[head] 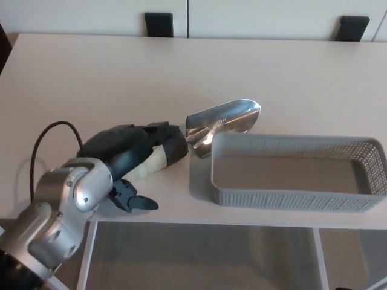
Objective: The robot walks towards a desk on which a shovel is kept on the left hand side and a container is kept on the right hand side. The robot picks up the shovel using its left hand and places it in the container.
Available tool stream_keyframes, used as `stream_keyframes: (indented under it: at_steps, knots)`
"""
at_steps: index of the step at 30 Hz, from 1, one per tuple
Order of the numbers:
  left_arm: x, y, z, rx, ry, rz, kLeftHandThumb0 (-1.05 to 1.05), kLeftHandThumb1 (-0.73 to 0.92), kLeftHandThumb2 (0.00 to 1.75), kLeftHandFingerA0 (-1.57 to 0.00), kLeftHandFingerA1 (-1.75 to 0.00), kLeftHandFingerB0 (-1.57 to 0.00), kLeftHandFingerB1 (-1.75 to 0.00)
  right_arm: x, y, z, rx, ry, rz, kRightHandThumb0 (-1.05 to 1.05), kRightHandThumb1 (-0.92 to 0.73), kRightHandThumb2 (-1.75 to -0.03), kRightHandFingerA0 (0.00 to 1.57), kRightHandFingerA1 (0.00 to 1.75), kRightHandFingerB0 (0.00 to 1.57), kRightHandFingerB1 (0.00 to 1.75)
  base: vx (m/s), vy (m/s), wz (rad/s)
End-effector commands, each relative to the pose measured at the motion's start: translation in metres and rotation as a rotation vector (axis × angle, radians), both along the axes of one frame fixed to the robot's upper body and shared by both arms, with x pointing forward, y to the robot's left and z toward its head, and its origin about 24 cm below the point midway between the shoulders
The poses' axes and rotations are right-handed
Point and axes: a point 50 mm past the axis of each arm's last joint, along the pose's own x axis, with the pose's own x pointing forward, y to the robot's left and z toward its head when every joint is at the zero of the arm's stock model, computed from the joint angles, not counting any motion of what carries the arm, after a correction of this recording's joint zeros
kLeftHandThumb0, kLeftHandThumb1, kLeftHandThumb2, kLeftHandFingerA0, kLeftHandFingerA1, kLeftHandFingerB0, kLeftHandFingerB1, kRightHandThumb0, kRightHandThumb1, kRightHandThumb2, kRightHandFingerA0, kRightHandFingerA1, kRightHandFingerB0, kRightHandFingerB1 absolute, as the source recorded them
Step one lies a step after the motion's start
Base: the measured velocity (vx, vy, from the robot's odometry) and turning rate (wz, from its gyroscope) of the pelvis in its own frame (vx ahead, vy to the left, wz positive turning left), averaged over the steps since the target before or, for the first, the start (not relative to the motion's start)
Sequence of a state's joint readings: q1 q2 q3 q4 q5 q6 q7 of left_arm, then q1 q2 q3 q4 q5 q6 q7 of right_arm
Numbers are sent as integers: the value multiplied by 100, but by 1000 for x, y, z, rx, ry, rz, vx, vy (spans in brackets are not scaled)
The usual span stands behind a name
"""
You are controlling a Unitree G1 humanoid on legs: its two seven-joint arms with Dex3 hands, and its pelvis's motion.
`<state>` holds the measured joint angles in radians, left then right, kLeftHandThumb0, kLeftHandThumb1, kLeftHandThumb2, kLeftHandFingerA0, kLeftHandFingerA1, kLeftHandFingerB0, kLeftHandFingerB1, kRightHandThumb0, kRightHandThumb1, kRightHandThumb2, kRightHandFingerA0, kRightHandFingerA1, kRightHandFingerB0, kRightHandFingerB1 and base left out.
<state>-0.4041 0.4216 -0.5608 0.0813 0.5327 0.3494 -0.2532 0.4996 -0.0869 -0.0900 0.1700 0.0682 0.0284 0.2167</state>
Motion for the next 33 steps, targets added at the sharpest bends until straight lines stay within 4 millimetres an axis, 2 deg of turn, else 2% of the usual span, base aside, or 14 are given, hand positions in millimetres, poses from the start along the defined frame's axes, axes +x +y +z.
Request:
stream_keyframes:
  at_steps: [1,5,6,7,19,20,21,24,25,32,33]
  knots:
    - [11,22,-1,262,-168,224,-46,32,70,-2,-21,-5,-23,0,-11,4,-84,-29,23,-26,-65,-59,57,54,42,46,0,0,0]
    - [11,22,-3,279,-174,231,-45,31,70,-2,-24,-4,-24,0,-10,6,-76,-24,14,-26,-65,-59,56,53,43,45,0,0,0]
    - [12,22,-3,280,-177,233,-43,42,55,-4,-26,-5,-24,1,-10,6,-76,-25,15,-26,-65,-59,57,53,43,45,0,0,0]
    - [11,22,-3,282,-180,233,-45,31,70,-2,-24,-4,-24,2,-10,6,-80,-26,18,-26,-65,-59,57,53,43,45,0,0,0]
    - [9,19,-9,296,-188,230,-43,31,71,-1,-30,-2,-28,3,-10,6,-98,-30,34,-26,-65,-59,58,52,45,46,0,0,0]
    - [9,19,-10,297,-192,230,-41,44,55,-6,-26,-5,-23,3,-10,6,-100,-30,36,-27,-65,-59,58,52,45,46,0,0,0]
    - [8,19,-10,297,-191,230,-43,31,71,-1,-30,-1,-28,3,-10,6,-101,-30,38,-26,-65,-59,58,52,44,45,0,0,0]
    - [9,18,-10,292,-193,234,-42,31,72,-1,-31,-1,-28,3,-10,6,-110,-31,38,-26,-65,-59,57,52,44,45,0,0,0]
    - [9,18,-10,291,-195,235,-40,44,56,-5,-26,-5,-23,3,-10,6,-110,-31,39,-27,-65,-59,58,52,44,45,0,0,0]
    - [11,19,-14,302,-197,239,-46,45,56,-8,-27,-6,-21,2,-10,6,-99,-33,48,-26,-65,-59,57,52,43,45,0,0,0]
    - [11,19,-15,309,-191,238,-52,35,69,-5,-34,-6,-22,3,-10,6,-96,-34,43,-25,-65,-59,58,53,45,46,0,0,0]
